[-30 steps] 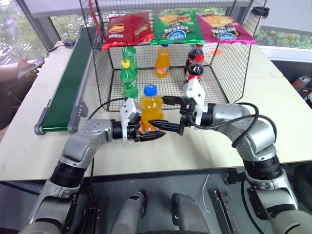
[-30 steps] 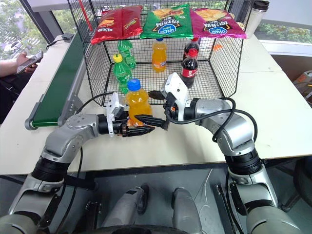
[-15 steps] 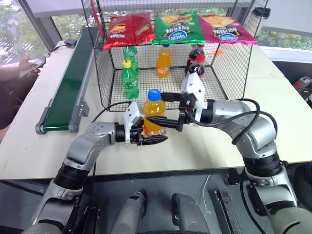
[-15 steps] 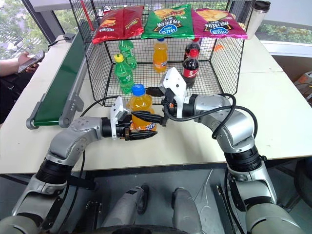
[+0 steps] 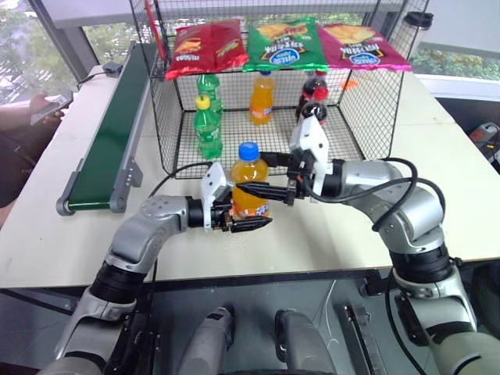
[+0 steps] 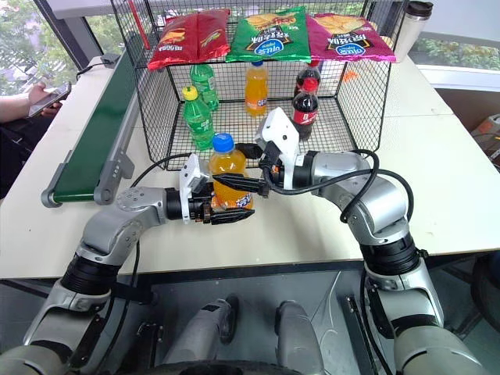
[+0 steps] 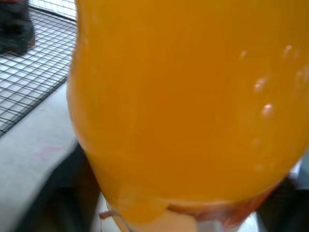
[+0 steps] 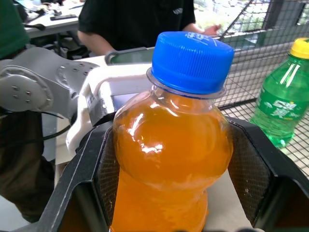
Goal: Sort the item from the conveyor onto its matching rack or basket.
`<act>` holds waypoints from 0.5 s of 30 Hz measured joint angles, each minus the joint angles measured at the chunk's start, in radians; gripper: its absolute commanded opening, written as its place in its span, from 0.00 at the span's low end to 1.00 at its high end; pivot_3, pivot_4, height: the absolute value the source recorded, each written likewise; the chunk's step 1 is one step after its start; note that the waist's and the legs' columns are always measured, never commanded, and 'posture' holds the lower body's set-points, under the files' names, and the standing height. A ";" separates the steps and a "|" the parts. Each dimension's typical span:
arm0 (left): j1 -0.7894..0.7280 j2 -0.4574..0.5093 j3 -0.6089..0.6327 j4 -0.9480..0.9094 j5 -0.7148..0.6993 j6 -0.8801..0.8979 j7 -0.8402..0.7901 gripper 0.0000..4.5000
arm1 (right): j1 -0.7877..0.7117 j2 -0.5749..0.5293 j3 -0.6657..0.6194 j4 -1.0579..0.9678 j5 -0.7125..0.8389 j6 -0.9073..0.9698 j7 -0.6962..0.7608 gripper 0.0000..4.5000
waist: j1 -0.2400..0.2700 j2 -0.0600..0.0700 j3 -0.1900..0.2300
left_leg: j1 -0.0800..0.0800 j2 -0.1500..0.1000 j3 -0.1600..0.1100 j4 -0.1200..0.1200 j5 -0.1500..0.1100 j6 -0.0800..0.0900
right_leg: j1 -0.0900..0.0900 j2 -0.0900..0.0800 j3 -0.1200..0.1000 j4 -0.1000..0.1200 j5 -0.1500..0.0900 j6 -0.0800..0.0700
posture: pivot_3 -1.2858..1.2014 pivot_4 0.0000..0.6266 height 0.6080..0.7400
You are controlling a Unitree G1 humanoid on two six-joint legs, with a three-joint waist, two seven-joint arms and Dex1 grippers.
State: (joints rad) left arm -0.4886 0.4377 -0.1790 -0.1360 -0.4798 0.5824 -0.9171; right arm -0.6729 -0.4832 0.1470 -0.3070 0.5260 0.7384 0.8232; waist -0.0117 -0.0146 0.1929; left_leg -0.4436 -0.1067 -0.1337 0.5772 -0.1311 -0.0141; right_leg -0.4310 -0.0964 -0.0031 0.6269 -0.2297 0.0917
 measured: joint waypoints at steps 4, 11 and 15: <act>-0.003 0.009 0.005 -0.004 -0.001 0.012 0.006 0.99 | 0.000 -0.001 0.000 0.000 -0.002 0.000 -0.005 0.57 | -0.001 0.000 0.000 | 0.000 0.000 0.000 0.000 0.000 0.000 | 0.000 0.000 0.000 0.000 0.000 0.000 | 0.52 0.24 0.99; 0.068 0.101 0.045 -0.083 -0.012 0.068 0.014 0.99 | -0.003 0.018 -0.001 0.032 -0.025 -0.005 -0.058 0.57 | -0.004 0.000 0.000 | 0.000 0.000 0.000 0.000 0.000 -0.001 | 0.000 0.000 0.000 0.001 0.000 0.000 | 0.52 0.24 0.99; 0.127 0.150 0.146 -0.146 -0.059 0.117 0.044 0.99 | -0.023 0.050 -0.007 0.097 -0.071 -0.030 -0.126 0.57 | -0.004 0.000 0.000 | 0.000 0.000 0.000 0.000 -0.001 -0.001 | -0.001 0.000 0.000 0.002 0.000 0.000 | 0.52 0.24 0.99</act>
State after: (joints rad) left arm -0.3620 0.5872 -0.0328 -0.2816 -0.5388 0.6990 -0.8727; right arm -0.6958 -0.4336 0.1395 -0.2104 0.4548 0.7087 0.6968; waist -0.0152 -0.0144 0.1930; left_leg -0.4431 -0.1064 -0.1338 0.5772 -0.1320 -0.0155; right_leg -0.4316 -0.0961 -0.0030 0.6285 -0.2298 0.0915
